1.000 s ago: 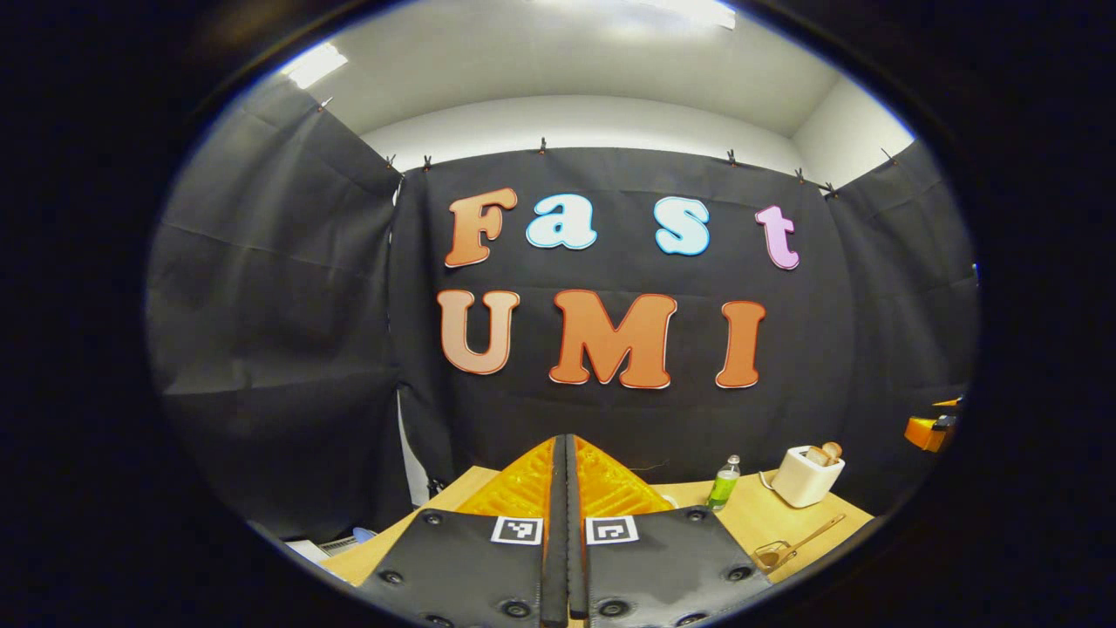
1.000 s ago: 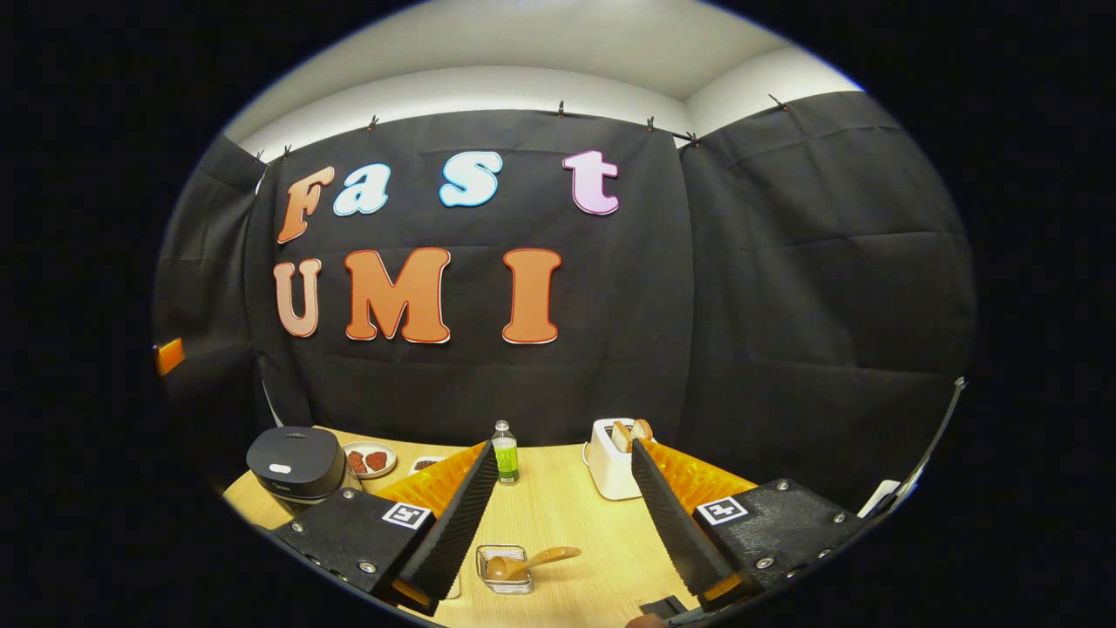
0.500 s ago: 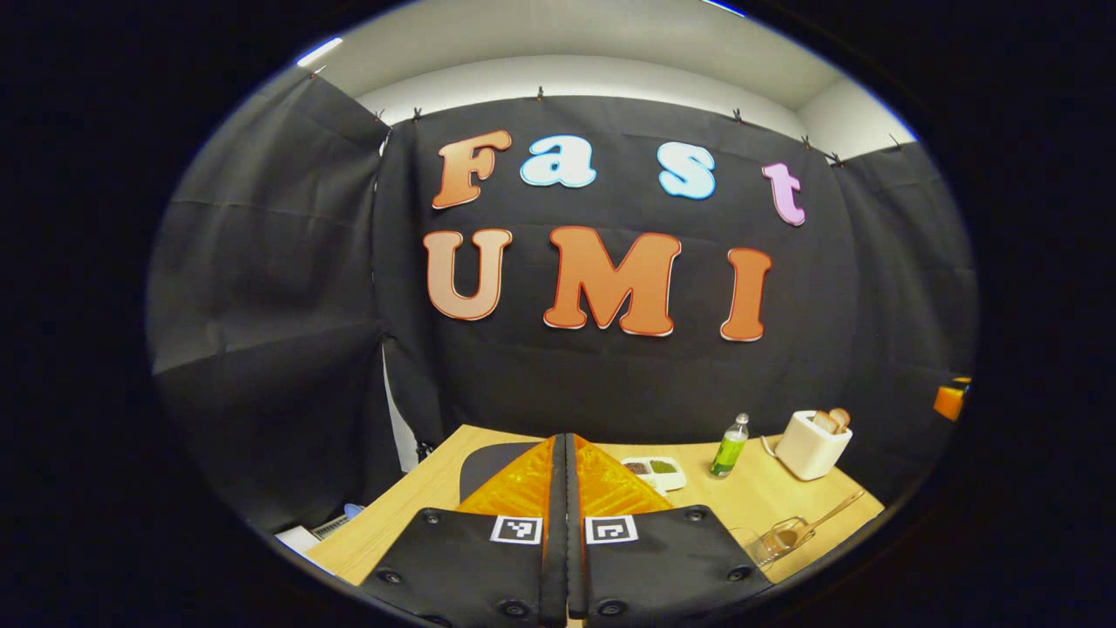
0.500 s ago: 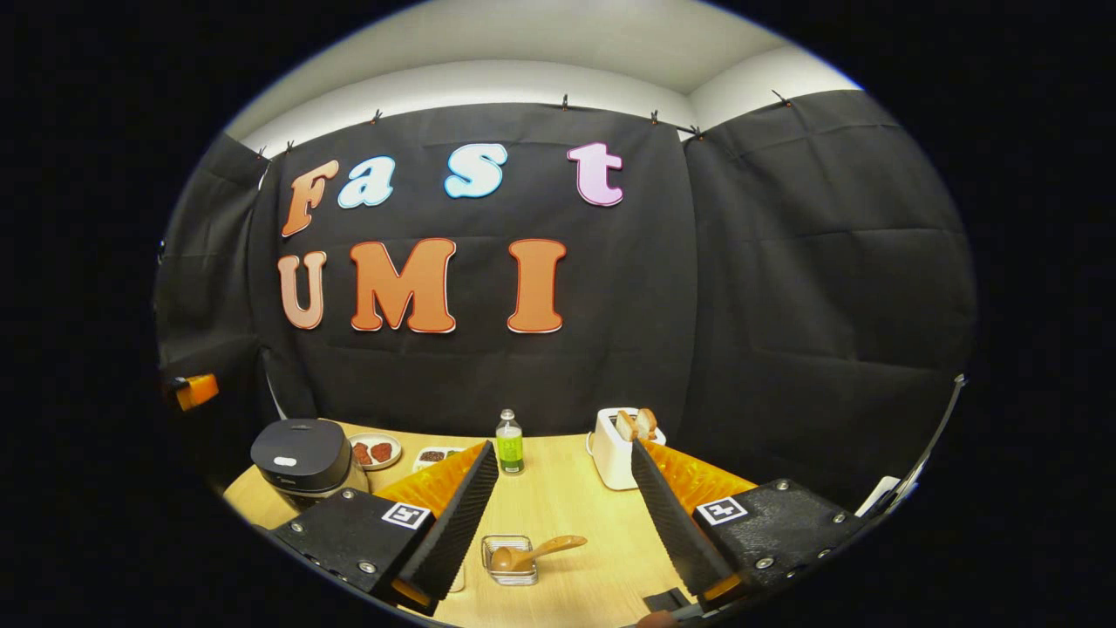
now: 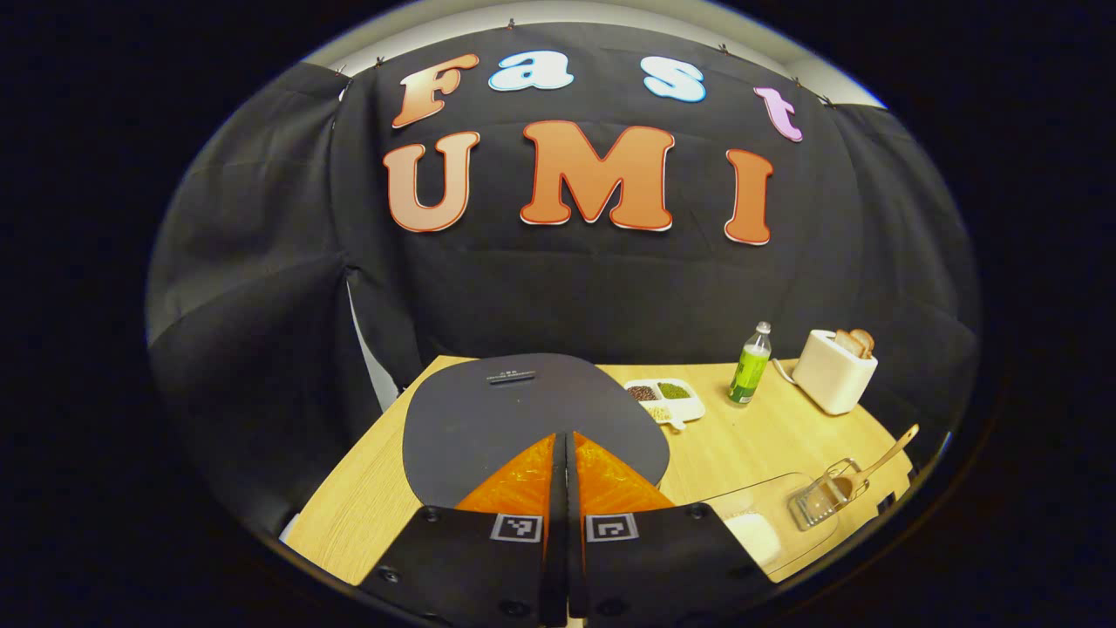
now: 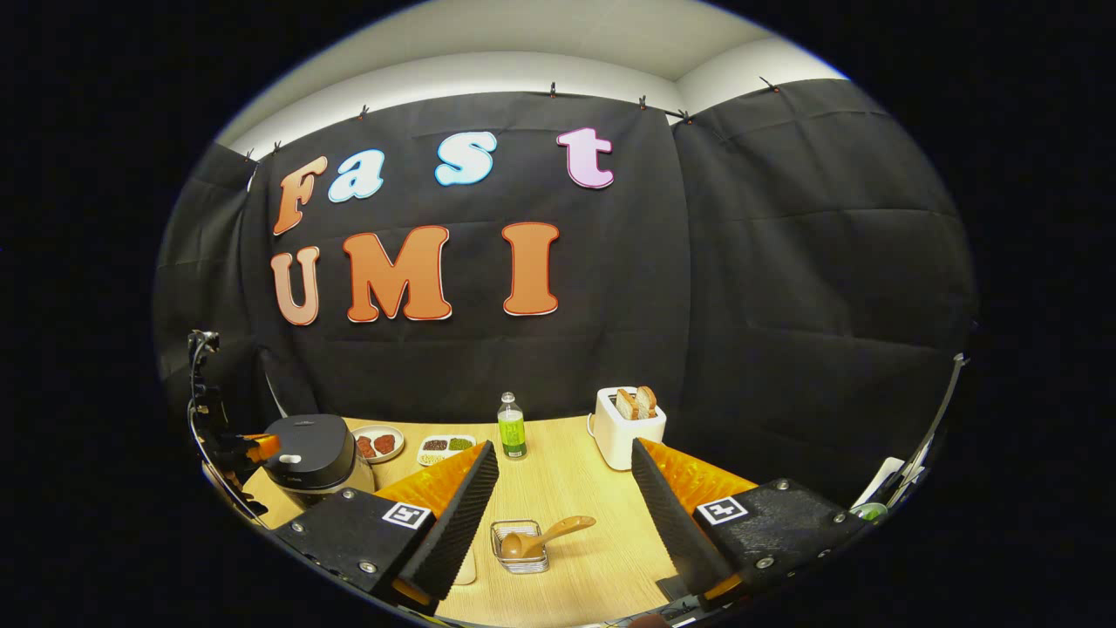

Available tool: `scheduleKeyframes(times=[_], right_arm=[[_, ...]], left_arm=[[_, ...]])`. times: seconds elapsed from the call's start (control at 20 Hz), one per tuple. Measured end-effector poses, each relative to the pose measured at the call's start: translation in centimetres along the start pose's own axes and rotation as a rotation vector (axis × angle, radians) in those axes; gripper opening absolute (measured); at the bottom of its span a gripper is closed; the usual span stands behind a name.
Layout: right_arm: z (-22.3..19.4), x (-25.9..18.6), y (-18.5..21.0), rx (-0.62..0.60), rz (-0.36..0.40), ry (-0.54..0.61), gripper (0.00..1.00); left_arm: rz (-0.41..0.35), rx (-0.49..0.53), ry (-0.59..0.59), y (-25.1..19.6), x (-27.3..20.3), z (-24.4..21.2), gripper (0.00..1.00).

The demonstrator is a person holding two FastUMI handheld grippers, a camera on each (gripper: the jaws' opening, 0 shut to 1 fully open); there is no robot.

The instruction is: Close the left gripper, press the button to open the rice cooker; take a wooden spoon from the chopstick holder with the right hand, scoop a spoonful of rice and pour it into the rice cooker, then put the wooden spoon back into the chopstick holder.

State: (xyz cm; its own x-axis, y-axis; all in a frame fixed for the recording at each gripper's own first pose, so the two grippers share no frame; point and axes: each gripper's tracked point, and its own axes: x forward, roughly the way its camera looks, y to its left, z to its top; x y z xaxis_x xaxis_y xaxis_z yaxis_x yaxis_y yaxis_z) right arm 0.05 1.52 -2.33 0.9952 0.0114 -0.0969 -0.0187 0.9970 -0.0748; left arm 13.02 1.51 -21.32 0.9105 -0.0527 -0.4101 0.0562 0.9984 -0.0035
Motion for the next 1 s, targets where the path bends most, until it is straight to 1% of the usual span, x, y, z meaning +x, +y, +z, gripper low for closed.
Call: scheduleKeyframes(times=[0.05, 0.1, 0.15, 0.2, 0.25, 0.3, 0.35, 0.45, 0.55, 0.65, 0.75, 0.85, 0.9, 0.95, 1.0], right_arm=[[-0.3, 0.1, 0.0, -0.004, -0.003, 0.008, 0.95], [-0.5, 0.1, -0.1, -0.005, -0.005, 0.015, 0.95], [-0.6, 0.1, -0.1, -0.003, -0.006, 0.019, 0.95], [-0.7, 0.2, -0.2, 0.002, -0.008, 0.024, 0.95], [-0.8, 0.1, -0.3, 0.004, -0.009, 0.027, 0.95], [-1.0, 0.2, -0.3, 0.002, -0.012, 0.030, 0.95], [-1.2, 0.3, -0.4, 0.000, -0.014, 0.033, 0.95], [-1.4, 0.2, -0.5, -0.007, -0.018, 0.039, 0.95], [-1.8, 0.3, -0.6, -0.009, -0.022, 0.050, 0.95], [-2.2, 0.1, -0.3, -0.012, -0.013, 0.060, 0.95], [-2.3, 0.0, -0.1, -0.020, -0.009, 0.059, 0.95], [-1.9, -0.4, 0.3, -0.016, 0.007, 0.048, 0.95], [-1.4, -0.3, 0.2, -0.014, 0.013, 0.038, 0.95], [-1.3, -0.4, 0.0, -0.014, 0.012, 0.020, 0.95], [-0.9, -0.4, -0.2, -0.014, 0.002, 0.002, 0.95]], left_arm=[[-0.005, 0.014, 0.007, -0.2, 0.1, -0.2, 0.00], [-0.012, 0.014, 0.016, -0.4, 0.2, -0.4, 0.04], [-0.019, 0.003, 0.038, -0.5, 0.3, -0.9, 0.04], [-0.026, -0.019, 0.067, -0.6, 0.5, -1.8, 0.00], [-0.028, -0.039, 0.101, -0.7, 0.1, -2.8, 0.00], [-0.030, -0.036, 0.050, -0.4, 0.1, -1.6, 0.02], [-0.032, -0.039, 0.071, -0.2, 0.4, -2.0, 0.05], [-0.023, -0.059, 0.073, -0.2, 0.7, -2.5, 0.05], [-0.034, -0.031, 0.098, -0.5, 1.0, -2.6, 0.05], [-0.046, 0.001, 0.153, -1.0, 1.3, -3.0, 0.05], [-0.055, 0.000, 0.156, -0.7, 1.1, -2.7, 0.05], [-0.031, -0.009, 0.094, -0.3, 0.7, -1.9, 0.05], [0.000, 0.005, 0.093, -0.1, -0.1, -2.1, 0.05], [0.036, 0.025, 0.083, 0.4, -0.8, -1.9, 0.00], [0.066, 0.046, 0.090, 0.6, -1.9, -1.9, 0.05]])
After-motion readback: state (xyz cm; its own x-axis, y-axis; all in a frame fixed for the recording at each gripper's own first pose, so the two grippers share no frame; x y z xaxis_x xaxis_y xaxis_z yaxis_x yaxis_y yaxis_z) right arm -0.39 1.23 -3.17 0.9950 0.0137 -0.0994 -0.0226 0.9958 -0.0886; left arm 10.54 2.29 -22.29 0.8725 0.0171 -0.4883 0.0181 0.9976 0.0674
